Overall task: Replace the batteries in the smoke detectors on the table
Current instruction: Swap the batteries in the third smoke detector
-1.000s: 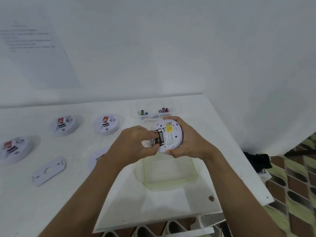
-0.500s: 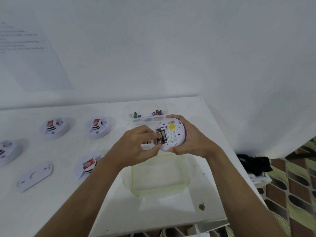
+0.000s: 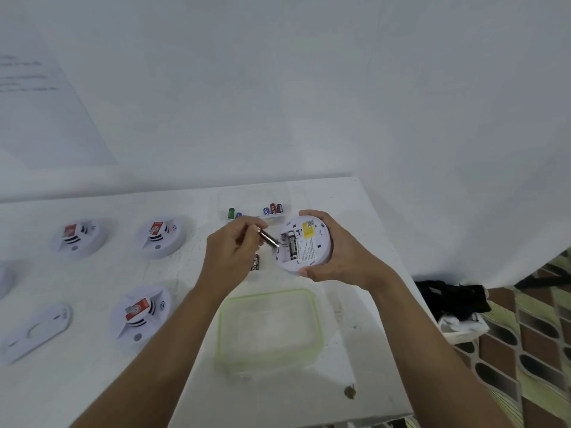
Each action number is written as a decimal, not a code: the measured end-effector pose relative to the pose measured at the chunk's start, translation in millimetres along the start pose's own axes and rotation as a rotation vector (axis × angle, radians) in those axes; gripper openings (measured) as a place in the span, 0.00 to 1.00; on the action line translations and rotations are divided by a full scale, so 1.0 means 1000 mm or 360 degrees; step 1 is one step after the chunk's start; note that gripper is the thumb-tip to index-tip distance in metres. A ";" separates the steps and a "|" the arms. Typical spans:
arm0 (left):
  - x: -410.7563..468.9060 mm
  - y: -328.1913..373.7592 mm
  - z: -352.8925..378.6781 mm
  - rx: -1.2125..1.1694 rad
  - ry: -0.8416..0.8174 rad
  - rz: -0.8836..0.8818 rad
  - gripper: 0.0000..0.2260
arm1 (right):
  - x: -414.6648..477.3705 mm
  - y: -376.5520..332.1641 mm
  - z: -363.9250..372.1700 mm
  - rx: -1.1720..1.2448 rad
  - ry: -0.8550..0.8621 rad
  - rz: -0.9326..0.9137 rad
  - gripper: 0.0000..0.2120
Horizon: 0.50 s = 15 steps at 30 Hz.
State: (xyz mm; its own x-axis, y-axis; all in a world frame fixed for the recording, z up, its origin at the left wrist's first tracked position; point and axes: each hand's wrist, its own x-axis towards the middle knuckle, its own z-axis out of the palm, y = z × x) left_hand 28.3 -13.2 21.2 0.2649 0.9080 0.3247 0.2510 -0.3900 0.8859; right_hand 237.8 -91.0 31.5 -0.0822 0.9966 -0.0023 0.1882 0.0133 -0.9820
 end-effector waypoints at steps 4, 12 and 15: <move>0.014 -0.002 0.002 0.0286 0.0020 -0.0090 0.12 | 0.003 0.003 -0.004 0.0003 0.0029 0.0007 0.42; 0.039 -0.014 0.012 0.1317 -0.0901 -0.0185 0.13 | 0.010 0.002 -0.009 -0.0030 0.0091 -0.0018 0.43; 0.043 -0.013 0.015 0.1346 -0.0938 -0.0228 0.09 | 0.010 0.002 -0.010 -0.0023 0.0097 -0.0028 0.44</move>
State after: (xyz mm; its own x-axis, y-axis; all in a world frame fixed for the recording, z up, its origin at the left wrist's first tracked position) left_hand 50.2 28.5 18.3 0.5367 0.8242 -0.1803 0.8267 -0.4709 0.3079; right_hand 247.5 -80.0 31.6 -0.0261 0.9993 0.0266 0.2013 0.0313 -0.9790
